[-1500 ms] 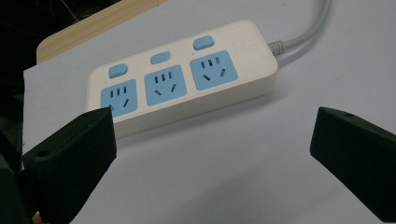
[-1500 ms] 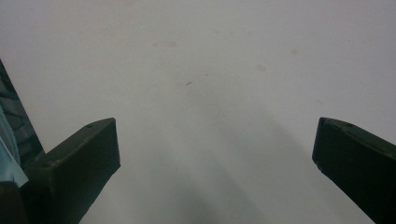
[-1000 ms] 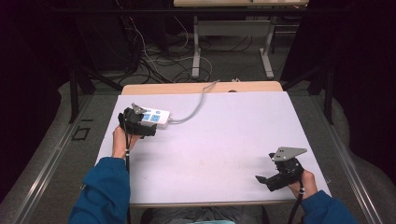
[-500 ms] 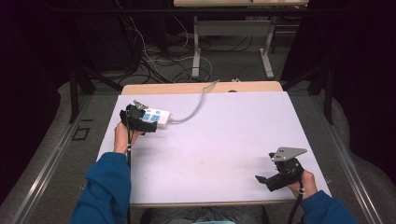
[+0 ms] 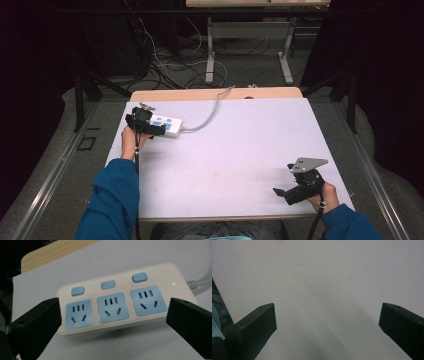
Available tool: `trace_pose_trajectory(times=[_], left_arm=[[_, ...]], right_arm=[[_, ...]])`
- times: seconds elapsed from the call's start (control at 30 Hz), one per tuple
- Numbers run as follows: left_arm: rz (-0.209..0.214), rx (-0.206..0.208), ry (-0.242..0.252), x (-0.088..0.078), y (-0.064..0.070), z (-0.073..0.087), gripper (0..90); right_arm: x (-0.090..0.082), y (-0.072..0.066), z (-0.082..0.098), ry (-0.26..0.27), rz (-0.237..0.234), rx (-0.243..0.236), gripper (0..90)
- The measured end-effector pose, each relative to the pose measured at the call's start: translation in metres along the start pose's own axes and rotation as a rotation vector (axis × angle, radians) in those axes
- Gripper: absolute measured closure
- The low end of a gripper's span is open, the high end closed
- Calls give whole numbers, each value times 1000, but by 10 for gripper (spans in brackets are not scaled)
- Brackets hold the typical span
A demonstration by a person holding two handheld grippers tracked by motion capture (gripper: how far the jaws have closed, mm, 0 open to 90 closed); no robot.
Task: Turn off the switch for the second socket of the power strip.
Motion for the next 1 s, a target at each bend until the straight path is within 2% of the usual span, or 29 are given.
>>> trace_pose_trajectory(times=[0.03,0.1,0.3,0.33,0.53,0.57,0.6,0.63,0.7,0.73,0.77,0.8,0.83,1.0], left_arm=[[-10,10,-12,-3,-1,-2,0],[-10,9,-4,-6,-2,-8,0],[-9,11,16,-3,-4,-15,0],[-6,9,2,-2,-4,-15,0],[-27,8,-5,3,-9,-19,63],[-31,-4,10,4,-10,-19,85],[-39,-3,3,3,-13,-20,127],[-40,-13,11,2,-15,-21,127],[-77,-16,10,2,-21,-21,257],[-77,-16,10,2,-21,-21,318],[-82,-15,11,1,-23,-22,361],[-93,-21,25,1,-25,-22,361],[-88,-29,19,0,-26,-22,412],[-107,-63,82,0,-30,-24,633]], right_arm=[[0,0,0,-6,-5,0,8],[0,0,0,-4,0,1,9],[1,1,0,-7,0,-10,10],[1,1,0,-7,0,-10,10],[0,1,0,-2,10,0,11],[0,1,0,1,16,-4,11],[0,0,0,1,11,-4,11],[0,0,0,1,11,-4,11],[0,0,0,-9,2,-11,11],[0,0,0,-9,2,-11,11],[0,1,0,-5,2,-22,11],[0,1,0,-5,2,-22,11],[0,0,0,-7,2,-14,11],[0,0,0,-17,2,-8,12]])
Point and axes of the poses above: each handheld gripper's, and its own axes: x roughly forward along the jaws, z roughly out of its underside, y roughly to its right, the point moved 5 cm from there along x, roughly forward along the jaws, and after that the axes turned 4 degrees about -x, right-handed, at the moved point
